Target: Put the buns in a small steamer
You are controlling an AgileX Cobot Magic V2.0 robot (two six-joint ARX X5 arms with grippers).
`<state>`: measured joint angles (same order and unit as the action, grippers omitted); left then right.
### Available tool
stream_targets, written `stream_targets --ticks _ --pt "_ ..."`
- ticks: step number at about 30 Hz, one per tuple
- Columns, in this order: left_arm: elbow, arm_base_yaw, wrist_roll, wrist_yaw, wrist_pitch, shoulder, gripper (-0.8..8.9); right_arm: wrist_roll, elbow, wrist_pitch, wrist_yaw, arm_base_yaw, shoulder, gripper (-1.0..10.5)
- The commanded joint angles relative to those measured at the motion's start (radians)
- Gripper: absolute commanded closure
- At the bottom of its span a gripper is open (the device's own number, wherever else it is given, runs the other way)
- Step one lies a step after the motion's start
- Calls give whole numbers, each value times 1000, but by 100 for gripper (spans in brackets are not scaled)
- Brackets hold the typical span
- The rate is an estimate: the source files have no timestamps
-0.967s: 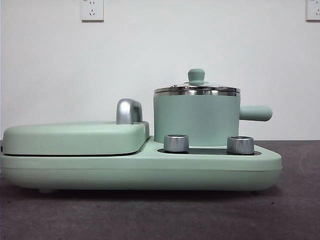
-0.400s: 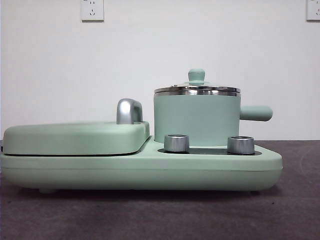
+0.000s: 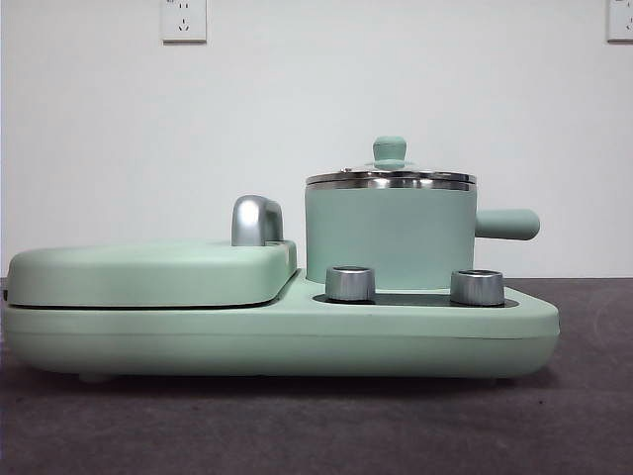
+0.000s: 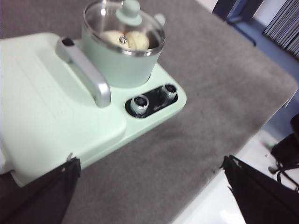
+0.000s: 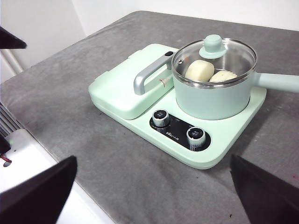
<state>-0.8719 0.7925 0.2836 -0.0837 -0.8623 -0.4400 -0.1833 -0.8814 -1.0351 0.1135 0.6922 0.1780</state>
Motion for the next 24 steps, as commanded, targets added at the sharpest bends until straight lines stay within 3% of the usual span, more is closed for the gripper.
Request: stream_targets --ticks 1,2,3,20,24 --pt "-6 5 6 6 18 15 649 8 -7 8 14 7 3 742" --pt "-6 5 -2 6 17 19 835 12 -7 6 21 7 3 905" --pt "-6 5 -2 6 19 19 778 14 -7 6 25 7 3 928" --pt "-6 5 -2 6 24 24 807 10 -7 10 18 7 2 923" --pt "76 -37 -3 6 129 76 807 10 -8 10 18 6 2 923"
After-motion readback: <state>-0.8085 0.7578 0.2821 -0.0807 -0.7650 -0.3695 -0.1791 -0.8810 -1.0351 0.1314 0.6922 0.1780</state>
